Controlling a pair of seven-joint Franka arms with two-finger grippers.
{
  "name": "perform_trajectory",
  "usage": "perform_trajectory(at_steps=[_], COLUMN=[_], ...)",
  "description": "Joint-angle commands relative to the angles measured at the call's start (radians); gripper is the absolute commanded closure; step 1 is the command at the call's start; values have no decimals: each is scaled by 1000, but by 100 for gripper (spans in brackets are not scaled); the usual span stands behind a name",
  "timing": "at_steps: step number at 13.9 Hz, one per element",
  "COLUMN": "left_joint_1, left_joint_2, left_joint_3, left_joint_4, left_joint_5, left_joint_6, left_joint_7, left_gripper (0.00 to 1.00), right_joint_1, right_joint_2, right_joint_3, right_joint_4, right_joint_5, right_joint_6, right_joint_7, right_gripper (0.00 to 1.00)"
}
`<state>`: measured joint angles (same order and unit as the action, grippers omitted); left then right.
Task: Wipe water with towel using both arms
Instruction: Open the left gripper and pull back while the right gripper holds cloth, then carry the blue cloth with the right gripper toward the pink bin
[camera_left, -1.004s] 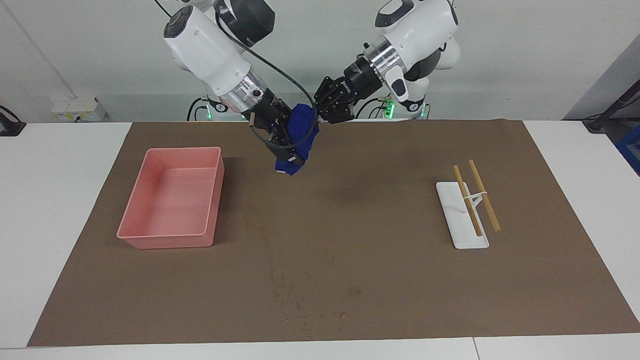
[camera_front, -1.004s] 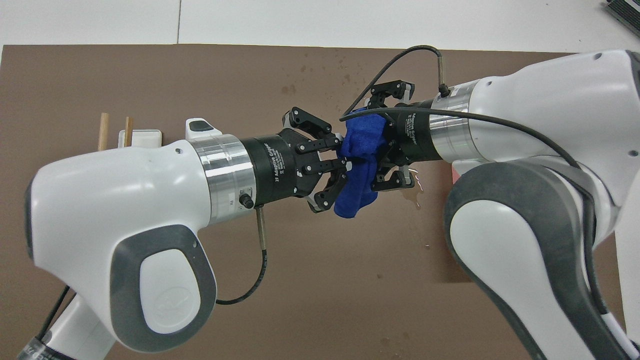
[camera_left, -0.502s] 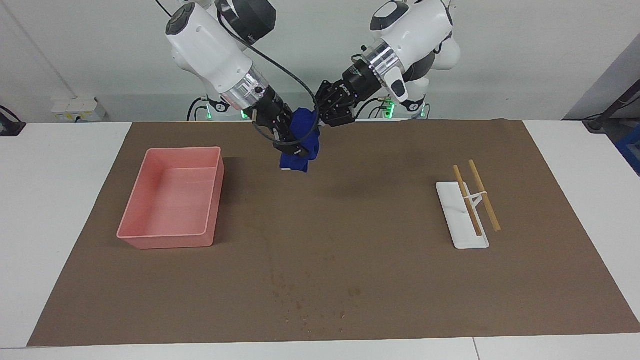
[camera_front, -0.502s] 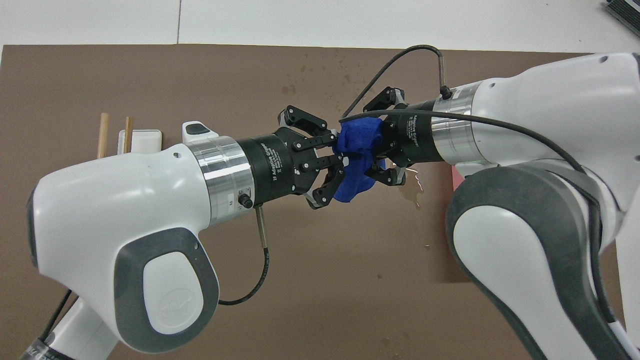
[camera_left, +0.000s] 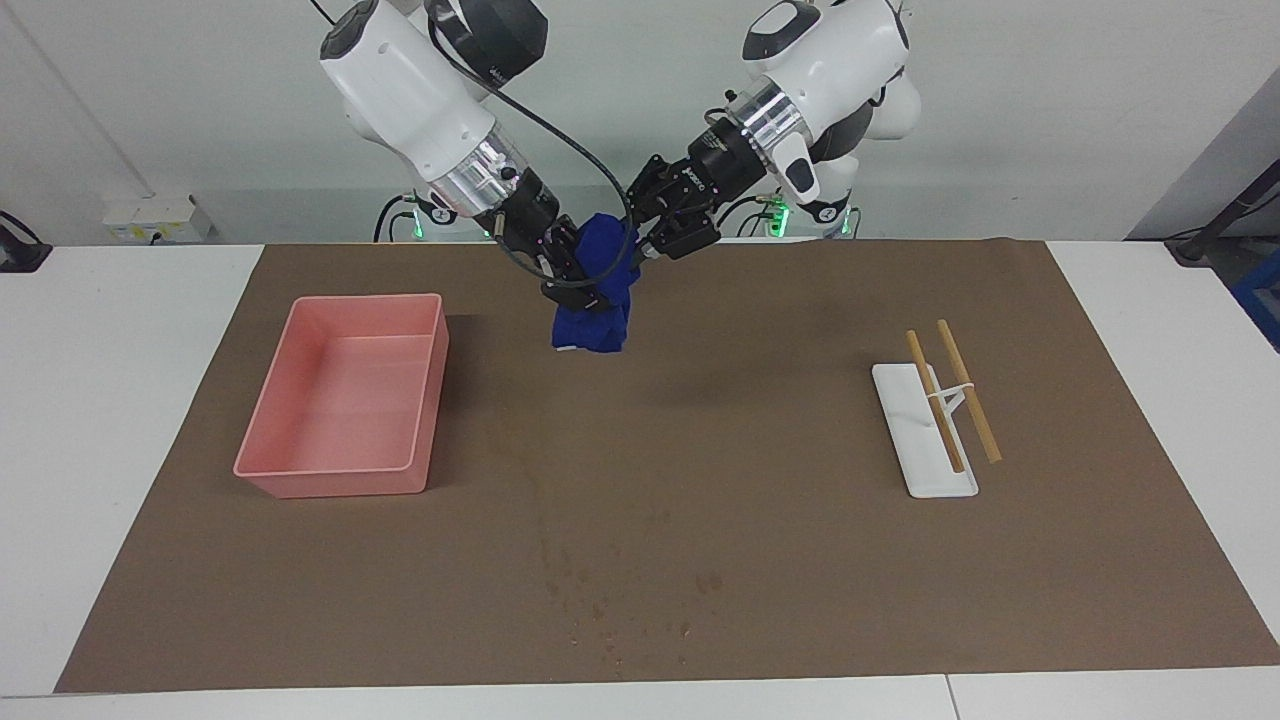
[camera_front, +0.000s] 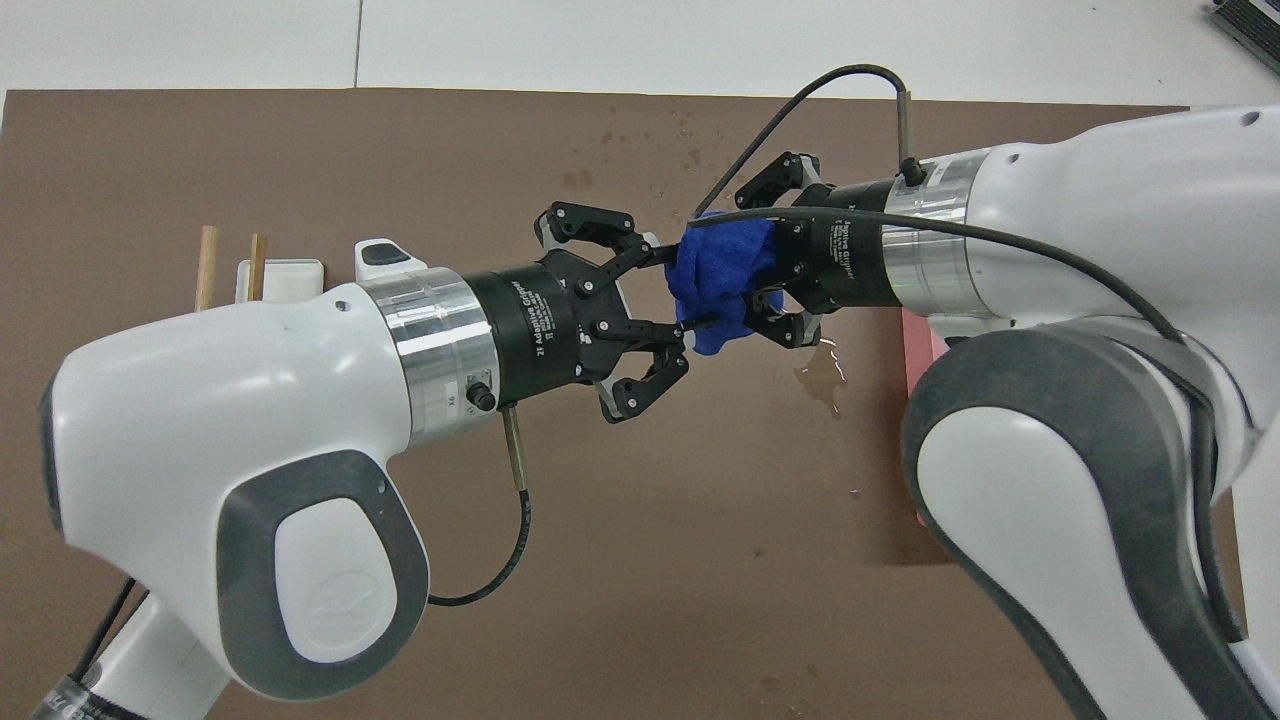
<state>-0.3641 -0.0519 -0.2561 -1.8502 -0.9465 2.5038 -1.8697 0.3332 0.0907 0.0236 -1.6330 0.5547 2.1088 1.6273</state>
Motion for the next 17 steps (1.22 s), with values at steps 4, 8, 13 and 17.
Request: perform_trajectory(at_steps=[4,8,13,17], left_joint_1=[129,210,284,316], left_joint_2=[-3,-5,-8,-3], left_joint_3=[3,8,26,32], left_joint_4=[19,22,84,123], left_joint_5=[304,547,806,968], left_joint_6=[-140,-239,-546,-667], left_joint_7=[93,359,1007,1421], left_gripper=[0,0,0,0], right_joint_1=[-11,-34,-59,-83], right_joint_2=[29,162,305,327], right_joint_3=[6,6,4,6], right_joint_4=[-24,-4,-4,-72], right_joint_5=[-105,-240,-332,-438], right_joint_6=[135,270,417,436], right_joint_7=[-396,-822,-1133,-1176], right_gripper=[100,100,100,100])
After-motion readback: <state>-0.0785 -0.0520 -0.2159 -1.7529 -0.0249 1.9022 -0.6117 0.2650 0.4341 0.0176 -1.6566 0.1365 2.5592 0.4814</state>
